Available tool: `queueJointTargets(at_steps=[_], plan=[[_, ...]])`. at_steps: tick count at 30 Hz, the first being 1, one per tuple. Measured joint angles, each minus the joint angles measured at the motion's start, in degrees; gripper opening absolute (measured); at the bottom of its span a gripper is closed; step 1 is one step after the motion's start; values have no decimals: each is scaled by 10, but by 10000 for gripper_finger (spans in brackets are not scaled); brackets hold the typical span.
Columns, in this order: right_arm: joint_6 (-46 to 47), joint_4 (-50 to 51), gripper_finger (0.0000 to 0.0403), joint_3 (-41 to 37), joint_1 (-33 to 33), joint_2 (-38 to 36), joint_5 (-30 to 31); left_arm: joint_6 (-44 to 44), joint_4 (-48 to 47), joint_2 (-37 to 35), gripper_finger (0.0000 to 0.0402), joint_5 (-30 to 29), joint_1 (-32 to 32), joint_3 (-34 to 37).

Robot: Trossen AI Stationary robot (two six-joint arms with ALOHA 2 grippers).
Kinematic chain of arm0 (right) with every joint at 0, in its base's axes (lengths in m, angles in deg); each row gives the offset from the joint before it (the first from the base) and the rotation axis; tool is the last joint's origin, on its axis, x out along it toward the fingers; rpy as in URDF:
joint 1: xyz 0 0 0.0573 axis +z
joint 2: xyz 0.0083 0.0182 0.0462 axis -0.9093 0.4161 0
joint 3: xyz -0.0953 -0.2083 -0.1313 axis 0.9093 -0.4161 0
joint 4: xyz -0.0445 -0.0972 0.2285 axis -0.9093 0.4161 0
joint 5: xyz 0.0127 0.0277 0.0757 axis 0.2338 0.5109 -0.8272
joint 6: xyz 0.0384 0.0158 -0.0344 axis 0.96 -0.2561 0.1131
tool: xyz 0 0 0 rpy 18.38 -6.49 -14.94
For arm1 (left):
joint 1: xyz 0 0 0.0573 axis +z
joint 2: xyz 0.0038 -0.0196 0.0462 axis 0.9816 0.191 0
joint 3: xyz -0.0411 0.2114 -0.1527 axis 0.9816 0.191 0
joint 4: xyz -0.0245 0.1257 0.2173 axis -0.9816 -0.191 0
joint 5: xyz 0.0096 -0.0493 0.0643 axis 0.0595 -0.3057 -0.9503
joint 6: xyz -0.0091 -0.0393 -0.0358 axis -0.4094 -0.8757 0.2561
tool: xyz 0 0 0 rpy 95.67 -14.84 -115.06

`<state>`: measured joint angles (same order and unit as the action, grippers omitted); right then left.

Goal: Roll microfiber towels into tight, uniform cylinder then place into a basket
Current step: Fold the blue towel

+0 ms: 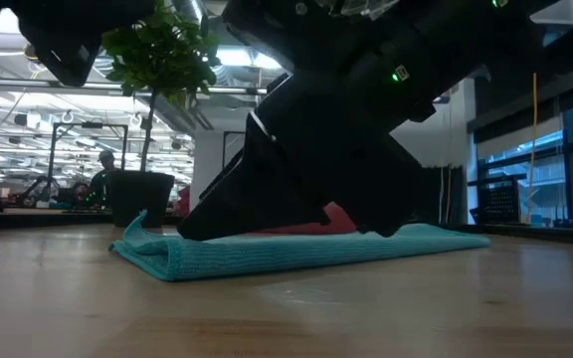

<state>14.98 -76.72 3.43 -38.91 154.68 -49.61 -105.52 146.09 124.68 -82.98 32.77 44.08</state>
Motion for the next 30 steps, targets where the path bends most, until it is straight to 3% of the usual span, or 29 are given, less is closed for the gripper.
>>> queueJointTargets(at_steps=[20, 25, 30], plan=[[17, 22, 273, 0, 6, 0, -6, 0, 0, 0, 200, 0, -7, 0], [18, 17, 273, 0, 16, 0, -53, 0, 0, 0, 200, 0, -5, 0], [28, 2, 273, 0, 32, 0, -60, -1, 0, 0, 200, 0, -7, 0]])
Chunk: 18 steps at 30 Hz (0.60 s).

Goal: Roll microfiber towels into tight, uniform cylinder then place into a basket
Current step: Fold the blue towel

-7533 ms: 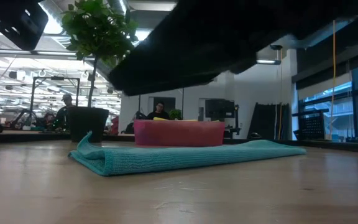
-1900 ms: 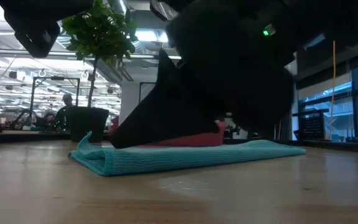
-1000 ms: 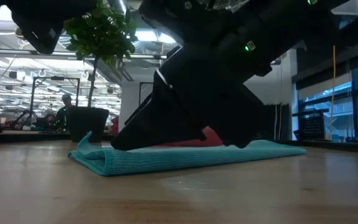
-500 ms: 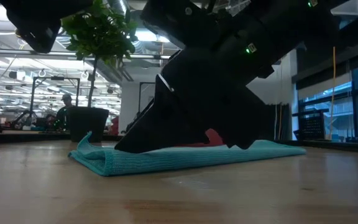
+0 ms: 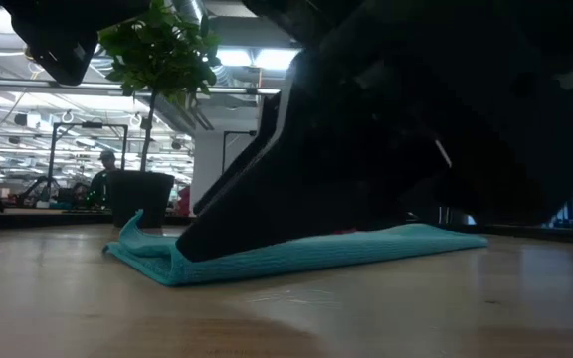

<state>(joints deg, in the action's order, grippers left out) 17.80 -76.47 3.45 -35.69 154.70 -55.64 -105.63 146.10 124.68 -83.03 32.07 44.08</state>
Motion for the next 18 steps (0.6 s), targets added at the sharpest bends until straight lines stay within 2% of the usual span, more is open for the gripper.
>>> queueJointTargets(at_steps=[7, 10, 13, 18], plan=[[1, -1, 273, 0, 5, 0, 11, 0, 0, 0, 200, 0, 0, 0], [2, 2, 271, 0, 3, 10, -18, 1, 0, 0, 200, 0, 3, 0], [6, -27, 259, 1, 1, 30, -25, 1, 0, 0, 200, 0, 9, 0], [24, -40, 223, 4, 1, 52, -3, 1, -1, 0, 200, 0, 19, 0]])
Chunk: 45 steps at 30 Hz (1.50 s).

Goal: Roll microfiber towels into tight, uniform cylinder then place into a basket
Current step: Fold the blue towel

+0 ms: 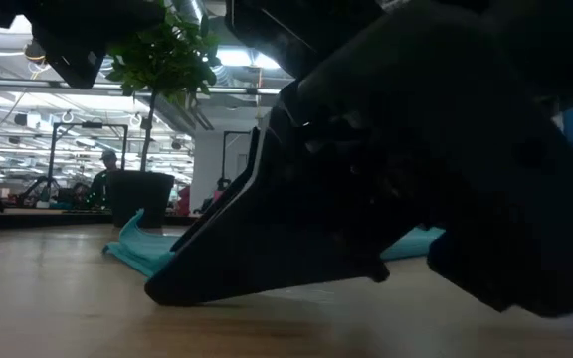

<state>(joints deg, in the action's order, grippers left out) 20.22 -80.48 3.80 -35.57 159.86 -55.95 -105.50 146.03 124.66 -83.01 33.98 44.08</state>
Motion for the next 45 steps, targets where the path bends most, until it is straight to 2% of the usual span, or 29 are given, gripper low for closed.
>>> queueJointTargets(at_steps=[4, 11, 13, 19, 23, 28, 34, 39, 45], plan=[[-7, 0, 167, 0, 2, 1, 8, 0, -15, 0, 200, 1, 5, 0], [-8, 0, 32, -2, 5, 0, 13, -1, -89, 0, 200, 55, 5, 0], [-8, 6, 11, -3, 5, -6, 24, 0, -118, 0, 200, 66, 5, 0], [25, 29, 6, -10, 9, -50, 102, 24, -189, 0, 200, 105, 4, 0], [52, 16, 4, -21, 9, -78, 101, 54, -194, 0, 200, 104, 6, -3], [67, 2, 3, -29, 7, -93, 98, 144, -192, 9, 200, 104, 20, -26], [85, 2, 2, -29, -1, -95, 96, 209, -205, 63, 200, 124, 36, -61], [99, 19, 2, -29, -2, -96, 99, 196, -305, 111, 200, 96, 37, -78], [100, 20, 1, -28, -3, -96, 106, 162, -322, 121, 200, 95, 33, -83]])
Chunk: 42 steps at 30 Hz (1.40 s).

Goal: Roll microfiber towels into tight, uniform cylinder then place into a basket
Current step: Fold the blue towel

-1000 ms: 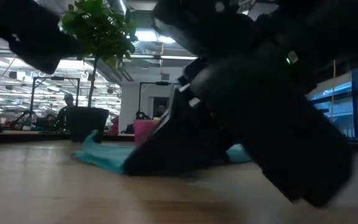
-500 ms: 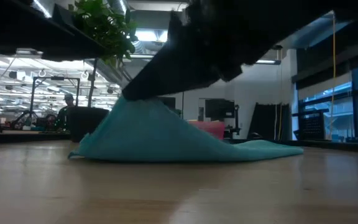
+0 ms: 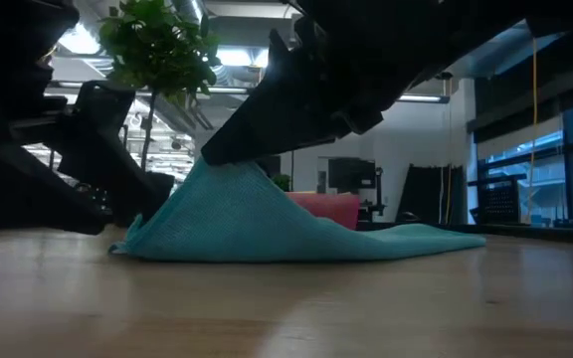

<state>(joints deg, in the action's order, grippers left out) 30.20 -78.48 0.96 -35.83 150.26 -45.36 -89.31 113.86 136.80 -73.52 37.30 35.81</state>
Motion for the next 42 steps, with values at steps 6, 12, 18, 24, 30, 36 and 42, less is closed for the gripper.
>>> queueJointTargets(at_steps=[6, 12, 18, 24, 30, 36, 42], plan=[[1, 0, 2, 0, 0, 0, 3, -16, -6, 5, 200, 0, 5, 0], [13, 1, 3, 0, 0, 0, 3, -21, -7, 5, 200, 1, 5, 0], [13, 2, 3, 1, 0, 0, 1, -72, -7, 5, 200, 2, 15, 0], [17, 1, 4, 1, -1, -1, -1, -81, -7, 5, 200, 21, 19, 0], [42, 0, 4, 1, -1, -1, -1, -90, -8, 5, 200, 21, 7, 0], [56, -13, 4, 1, -1, -3, -1, -91, -8, 5, 200, 21, 4, 0], [42, -12, 5, 1, -1, -8, -1, -92, -8, 5, 200, 13, 11, 0]])
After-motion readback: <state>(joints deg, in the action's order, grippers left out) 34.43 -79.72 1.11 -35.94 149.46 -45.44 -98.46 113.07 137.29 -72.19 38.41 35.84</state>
